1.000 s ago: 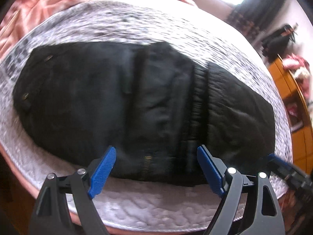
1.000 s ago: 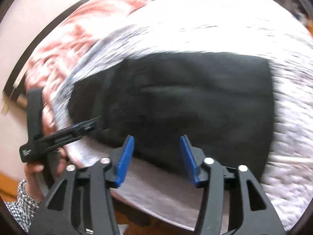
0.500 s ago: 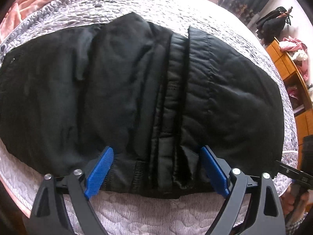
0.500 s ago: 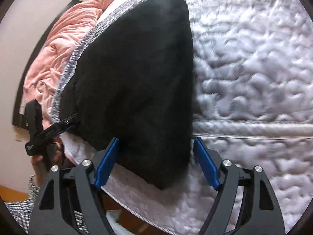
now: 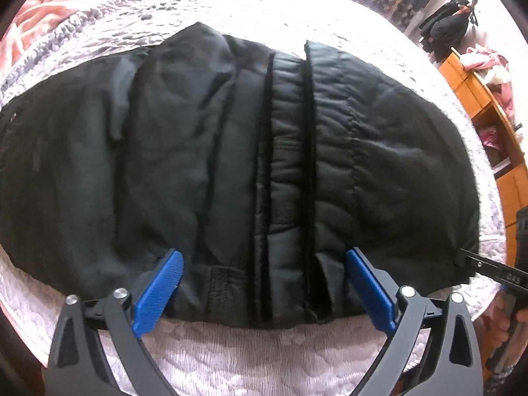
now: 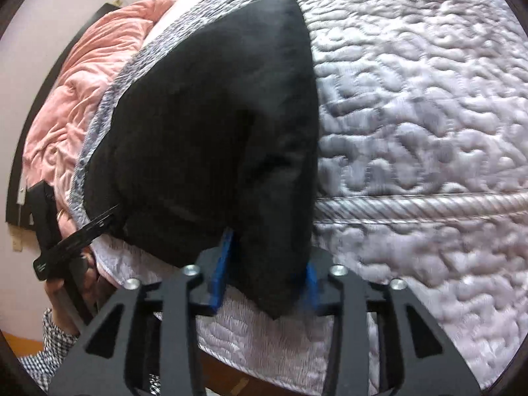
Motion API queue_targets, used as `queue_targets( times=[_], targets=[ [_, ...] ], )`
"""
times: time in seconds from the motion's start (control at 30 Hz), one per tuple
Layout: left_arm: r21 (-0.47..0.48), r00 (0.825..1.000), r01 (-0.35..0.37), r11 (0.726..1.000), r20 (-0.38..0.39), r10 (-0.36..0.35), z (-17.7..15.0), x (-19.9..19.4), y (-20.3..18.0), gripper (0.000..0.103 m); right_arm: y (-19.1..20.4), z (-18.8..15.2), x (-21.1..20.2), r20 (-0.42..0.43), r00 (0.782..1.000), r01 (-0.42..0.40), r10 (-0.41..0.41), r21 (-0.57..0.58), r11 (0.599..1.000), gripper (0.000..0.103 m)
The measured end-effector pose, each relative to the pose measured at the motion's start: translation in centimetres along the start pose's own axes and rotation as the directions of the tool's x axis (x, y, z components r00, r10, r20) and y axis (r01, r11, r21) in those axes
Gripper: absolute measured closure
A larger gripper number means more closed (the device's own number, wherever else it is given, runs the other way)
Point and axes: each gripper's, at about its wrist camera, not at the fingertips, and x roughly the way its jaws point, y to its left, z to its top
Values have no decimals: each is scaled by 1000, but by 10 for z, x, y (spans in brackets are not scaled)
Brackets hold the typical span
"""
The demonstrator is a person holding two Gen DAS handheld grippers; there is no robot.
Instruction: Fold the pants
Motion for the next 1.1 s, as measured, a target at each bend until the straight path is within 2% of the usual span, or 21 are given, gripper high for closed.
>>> queue_targets(
  times=[0.03,0.07,0.1,0.17,0.23,0.3,0.4,0.47,0.53,0.6,0.67,0.8,0.9,1.0,1.07,1.1],
  targets=[
    [-10,1000,13,1000,-2,-13,1,-3,4,4,4,0,-6,23,999,41,-41,-15,999,58],
    [-24,1000,19,1000,-1,-19,1,-10,11,4,11,-1,-16,55,993,109,-107,-35,993,52],
    [-33,1000,19,999,5,-18,0,-15,16,4,18,-2,-25,89,981,178,-173,-48,983,49],
    [-57,999,10,998,31,-8,-3,-32,37,4,32,-4,-38,139,963,241,-230,-66,968,46],
    [-96,999,-14,995,41,18,-9,-44,64,4,50,-5,-47,172,964,219,-202,-88,972,46],
    [-160,998,-37,986,50,45,-14,-57,97,5,70,-5,-48,180,975,156,-132,-127,980,46],
    [-279,993,-73,958,67,95,-23,-72,151,5,115,-4,-28,129,992,38,-9,-220,975,46],
    [-383,989,-92,919,71,128,-28,-79,194,5,138,-2,-9,96,995,13,14,-268,963,48],
    [-479,988,-68,875,92,127,-33,-85,233,5,155,2,10,79,997,23,1,-307,951,48],
    [-553,986,-55,831,102,133,-33,-87,261,5,161,7,23,61,998,22,-3,-318,948,48],
    [-600,986,-36,799,107,125,-33,-85,285,6,170,10,36,41,999,22,-10,-313,949,48],
    [-685,991,69,726,132,30,-33,-69,326,14,165,9,50,9,1000,10,-8,-287,958,47],
    [-711,990,98,696,138,1,-31,-58,338,15,157,11,52,2,1000,1,0,-277,961,47],
    [-714,989,96,693,144,12,-32,-51,333,15,149,11,53,-5,1000,-8,6,-271,962,47],
    [-728,989,94,679,145,19,-29,-48,330,15,147,11,56,-6,1000,-7,5,-269,963,47],
    [-741,986,118,661,168,13,-30,-49,332,15,147,11,56,-5,1000,-4,3,-270,963,47]
  ],
)
